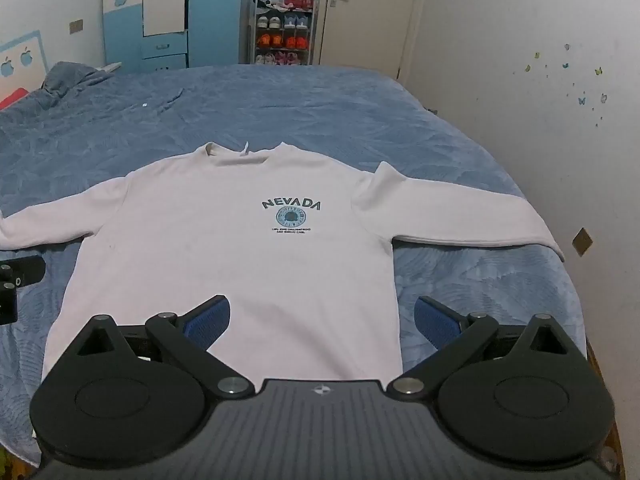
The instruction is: Fold small clothes
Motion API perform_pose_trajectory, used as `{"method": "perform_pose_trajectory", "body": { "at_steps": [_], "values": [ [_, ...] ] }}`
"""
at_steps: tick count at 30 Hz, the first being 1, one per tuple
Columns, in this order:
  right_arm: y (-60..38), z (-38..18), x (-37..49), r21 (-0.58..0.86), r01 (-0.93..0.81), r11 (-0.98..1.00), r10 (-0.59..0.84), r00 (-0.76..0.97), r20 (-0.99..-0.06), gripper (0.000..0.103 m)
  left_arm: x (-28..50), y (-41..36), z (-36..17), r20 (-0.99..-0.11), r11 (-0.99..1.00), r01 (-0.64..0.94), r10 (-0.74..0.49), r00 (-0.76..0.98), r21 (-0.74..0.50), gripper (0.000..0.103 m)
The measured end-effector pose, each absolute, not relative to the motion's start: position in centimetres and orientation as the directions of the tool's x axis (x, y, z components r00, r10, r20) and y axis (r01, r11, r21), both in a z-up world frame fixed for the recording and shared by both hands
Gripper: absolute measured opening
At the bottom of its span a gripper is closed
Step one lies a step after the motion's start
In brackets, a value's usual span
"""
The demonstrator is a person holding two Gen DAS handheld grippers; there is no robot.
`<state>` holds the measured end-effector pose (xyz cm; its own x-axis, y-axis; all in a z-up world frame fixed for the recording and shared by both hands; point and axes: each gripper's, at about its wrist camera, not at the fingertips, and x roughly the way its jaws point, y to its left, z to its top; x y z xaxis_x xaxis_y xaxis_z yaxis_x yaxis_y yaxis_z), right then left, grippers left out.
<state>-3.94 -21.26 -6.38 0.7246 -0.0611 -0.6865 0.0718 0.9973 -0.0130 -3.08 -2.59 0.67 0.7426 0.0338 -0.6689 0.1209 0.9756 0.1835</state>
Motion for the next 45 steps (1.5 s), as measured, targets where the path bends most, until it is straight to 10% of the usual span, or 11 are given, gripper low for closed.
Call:
{"method": "perform_pose_trajectory", "body": {
  "at_steps": [45],
  "values": [
    [-20.6, -6.0, -4.9, -0.029, 0.076, 0.997, -0.075, 0.729, -0.680, 0.103, -3.2, -0.5, 0.3, -0.659, 0.990, 0.030, 0.069, 0.749, 0.138, 0.078]
  ]
}}
